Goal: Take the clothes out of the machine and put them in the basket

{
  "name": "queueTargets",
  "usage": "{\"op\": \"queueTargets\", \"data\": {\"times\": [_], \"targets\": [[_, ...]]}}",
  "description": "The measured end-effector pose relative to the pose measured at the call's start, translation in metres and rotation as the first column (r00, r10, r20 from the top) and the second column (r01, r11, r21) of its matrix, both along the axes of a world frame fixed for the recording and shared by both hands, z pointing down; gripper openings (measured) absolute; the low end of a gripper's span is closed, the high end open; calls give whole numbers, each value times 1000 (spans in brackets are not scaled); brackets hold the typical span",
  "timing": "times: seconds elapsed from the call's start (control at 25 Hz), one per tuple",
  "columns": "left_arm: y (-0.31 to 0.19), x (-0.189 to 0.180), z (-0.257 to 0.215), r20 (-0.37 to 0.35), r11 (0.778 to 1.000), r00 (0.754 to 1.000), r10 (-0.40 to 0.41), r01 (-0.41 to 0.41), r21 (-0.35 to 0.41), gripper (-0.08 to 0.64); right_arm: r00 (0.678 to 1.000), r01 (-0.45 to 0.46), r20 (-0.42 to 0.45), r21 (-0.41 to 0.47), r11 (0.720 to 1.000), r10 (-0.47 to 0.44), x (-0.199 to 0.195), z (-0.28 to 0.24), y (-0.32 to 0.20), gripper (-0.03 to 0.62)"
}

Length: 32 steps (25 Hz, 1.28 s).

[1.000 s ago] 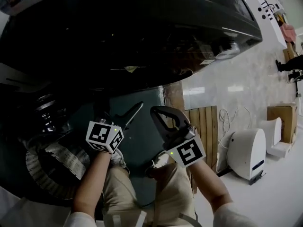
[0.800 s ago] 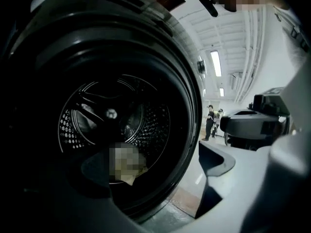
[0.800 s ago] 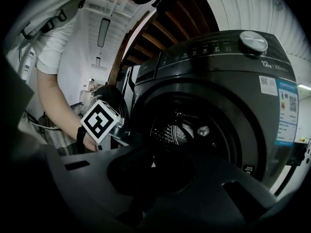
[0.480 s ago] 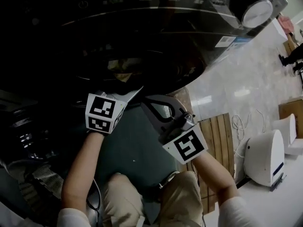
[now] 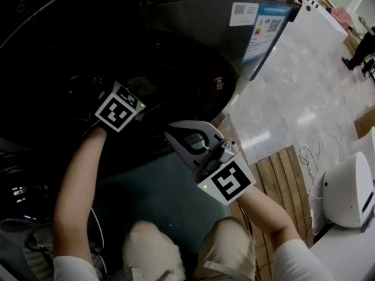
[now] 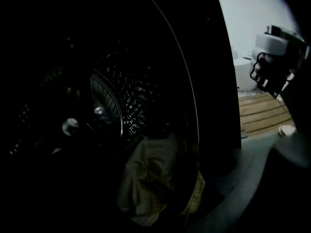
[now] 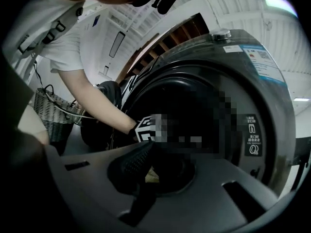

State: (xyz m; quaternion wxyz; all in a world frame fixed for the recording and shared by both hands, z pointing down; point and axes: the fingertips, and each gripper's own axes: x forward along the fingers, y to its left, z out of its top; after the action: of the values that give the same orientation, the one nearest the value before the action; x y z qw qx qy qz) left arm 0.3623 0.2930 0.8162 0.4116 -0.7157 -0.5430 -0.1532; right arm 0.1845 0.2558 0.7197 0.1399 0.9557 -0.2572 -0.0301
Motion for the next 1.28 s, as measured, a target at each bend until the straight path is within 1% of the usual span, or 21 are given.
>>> {"op": "queueTargets", "data": {"times": [0.04, 0.08, 0.2, 0.24, 0.28, 0.36, 0.44, 0.56, 0.6, 0.64, 0.68, 0.72, 0.76, 0.8, 0.84, 0.92, 1.0, 1.12, 1.2, 1.28], "targets": [[1, 4, 9, 23, 1000, 1000, 3, -4, 27, 535, 1000, -3, -8, 6, 1000, 3, -1, 2, 2, 15], [1, 11, 17, 17, 998, 1000, 7, -8, 59, 536, 1000, -6, -12, 12, 1000, 6, -3, 4, 5, 15], [-4, 34, 37, -71, 982, 997, 38, -24, 190, 537, 1000, -3, 9, 21, 1000, 2, -11, 16, 8, 15], [-4, 41, 43, -75, 973, 996, 49, -31, 228, 537, 1000, 2, 19, 17, 1000, -2, -15, 21, 8, 15], [-3, 45, 49, -62, 964, 996, 60, -42, 263, 537, 1000, 5, 25, 12, 1000, -5, -19, 25, 9, 15], [0, 48, 64, -5, 940, 997, 73, -68, 334, 536, 1000, 6, 27, 7, 1000, -6, -24, 30, 12, 15], [3, 49, 77, 29, 914, 995, 92, -96, 395, 535, 1000, 5, 24, 3, 1000, -5, -27, 34, 15, 15], [1, 51, 89, 21, 865, 990, 143, -135, 482, 530, 1000, 4, 31, -7, 1000, -4, -30, 40, 19, 15], [-1, 53, 94, 7, 843, 986, 167, -147, 518, 531, 999, 2, 38, -9, 1000, -2, -30, 43, 21, 15], [-7, 56, 101, -4, 814, 982, 187, -153, 561, 531, 999, 0, 46, -10, 1000, 0, -31, 45, 22, 15], [-15, 60, 111, -9, 783, 981, 196, -151, 603, 531, 998, 0, 55, -10, 1000, 1, -31, 47, 23, 15], [-23, 63, 122, -14, 760, 980, 198, -144, 634, 532, 998, 1, 62, -11, 1000, 0, -32, 49, 23, 15], [-27, 66, 132, -20, 751, 981, 195, -136, 647, 532, 998, 3, 65, -13, 1000, -2, -32, 51, 23, 15], [-28, 69, 139, -27, 754, 981, 192, -130, 644, 532, 998, 6, 67, -16, 1000, -5, -32, 52, 25, 15], [-26, 72, 143, -32, 762, 981, 193, -129, 635, 531, 998, 6, 68, -18, 1000, -5, -31, 54, 26, 15], [-18, 78, 147, -22, 771, 979, 201, -144, 621, 531, 997, -1, 75, -13, 1000, 2, -29, 59, 31, 15], [-13, 80, 150, 13, 770, 978, 208, -171, 615, 531, 996, -12, 87, -7, 1000, 12, -27, 66, 35, 15], [-14, 74, 149, 55, 760, 971, 233, -217, 612, 518, 993, -30, 115, -7, 1000, 31, -27, 71, 37, 15], [-15, 66, 148, 70, 756, 963, 259, -247, 607, 470, 992, -42, 121, -14, 999, 44, -28, 69, 38, 15], [-13, 61, 152, 78, 761, 964, 253, -248, 600, 388, 992, -55, 109, -18, 998, 56, -24, 67, 41, 15]]}}
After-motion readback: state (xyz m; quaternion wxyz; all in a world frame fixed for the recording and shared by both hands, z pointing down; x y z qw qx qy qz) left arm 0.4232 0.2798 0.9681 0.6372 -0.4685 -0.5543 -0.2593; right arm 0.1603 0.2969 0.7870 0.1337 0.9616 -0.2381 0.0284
